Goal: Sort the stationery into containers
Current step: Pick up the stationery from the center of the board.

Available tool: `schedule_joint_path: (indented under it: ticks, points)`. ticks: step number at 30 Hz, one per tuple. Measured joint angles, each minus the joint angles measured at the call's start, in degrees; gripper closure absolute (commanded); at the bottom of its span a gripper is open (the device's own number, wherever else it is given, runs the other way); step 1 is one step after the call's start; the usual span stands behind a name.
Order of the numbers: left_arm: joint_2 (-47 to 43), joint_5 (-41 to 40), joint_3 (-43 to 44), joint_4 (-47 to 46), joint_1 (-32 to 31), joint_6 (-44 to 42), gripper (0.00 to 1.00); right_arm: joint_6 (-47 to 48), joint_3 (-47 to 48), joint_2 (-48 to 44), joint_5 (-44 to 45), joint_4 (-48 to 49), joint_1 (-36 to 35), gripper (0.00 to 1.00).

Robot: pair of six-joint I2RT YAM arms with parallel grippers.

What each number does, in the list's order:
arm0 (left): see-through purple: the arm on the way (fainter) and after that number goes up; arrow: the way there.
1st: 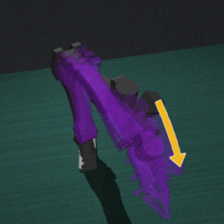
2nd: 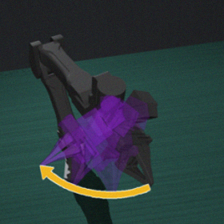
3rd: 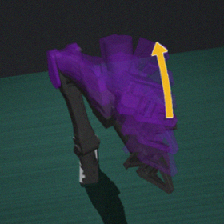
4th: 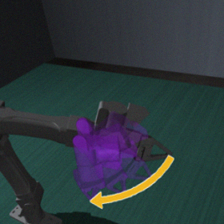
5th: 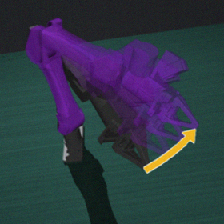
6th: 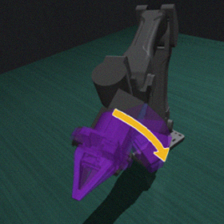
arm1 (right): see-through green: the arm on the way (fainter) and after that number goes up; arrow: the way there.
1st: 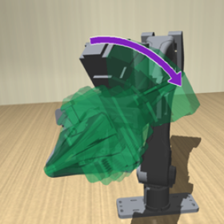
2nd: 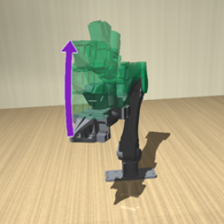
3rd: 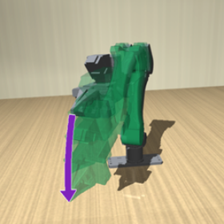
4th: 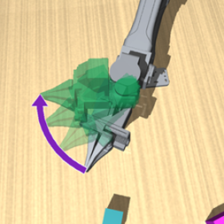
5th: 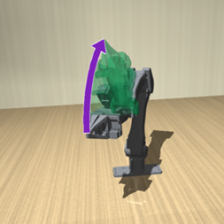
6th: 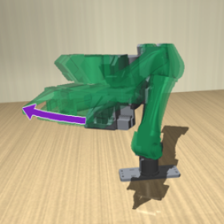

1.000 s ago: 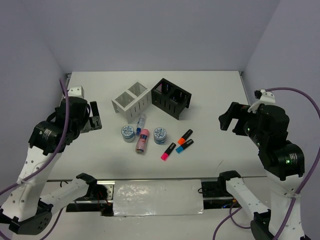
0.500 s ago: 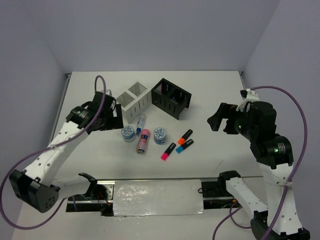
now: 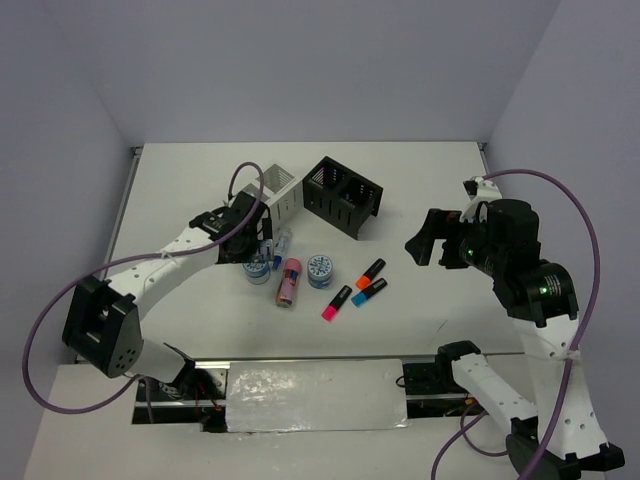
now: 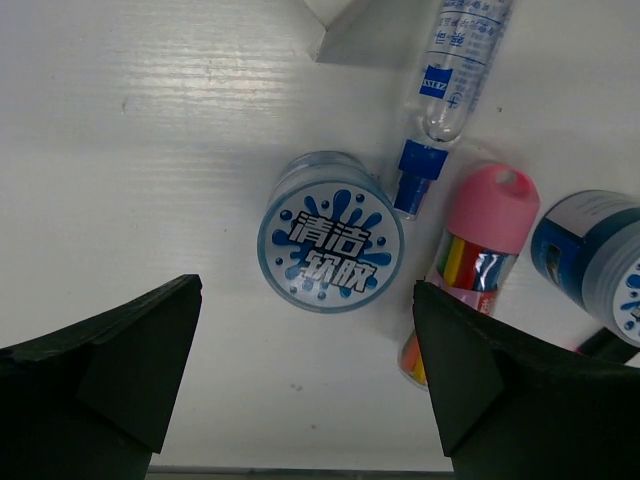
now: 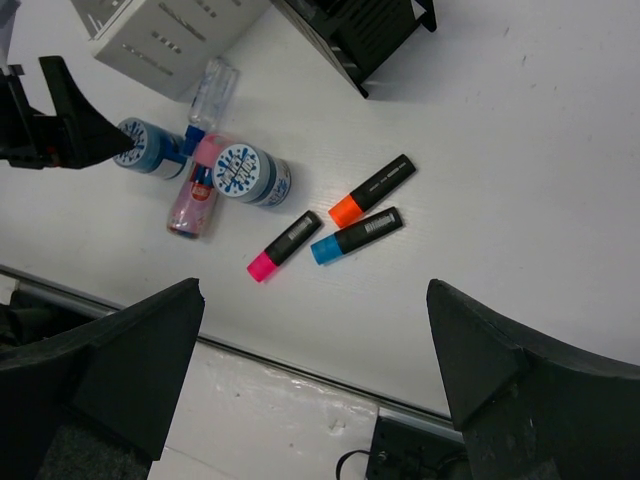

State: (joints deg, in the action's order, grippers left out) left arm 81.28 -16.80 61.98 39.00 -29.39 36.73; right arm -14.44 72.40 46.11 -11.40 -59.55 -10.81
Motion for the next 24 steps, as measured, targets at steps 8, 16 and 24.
schedule_joint_path:
  ticks: [8, 16, 24]
  points:
    - [5.57, -0.44, -1.05, -4.68, 0.0, -0.04, 0.06, 0.63, 0.0, 0.0, -0.02, 0.0, -0.87, 0.0]
    - [7.02, 0.11, -3.37, -8.2, -0.02, -0.15, 0.26, 0.66, 0.0, 0.0, -0.09, 0.0, -1.07, 0.0]
    - [6.84, -0.04, -3.08, -7.41, -0.02, 0.0, 1.0, 0.63, 0.0, -0.11, -0.42, 0.0, -1.2, 0.0]
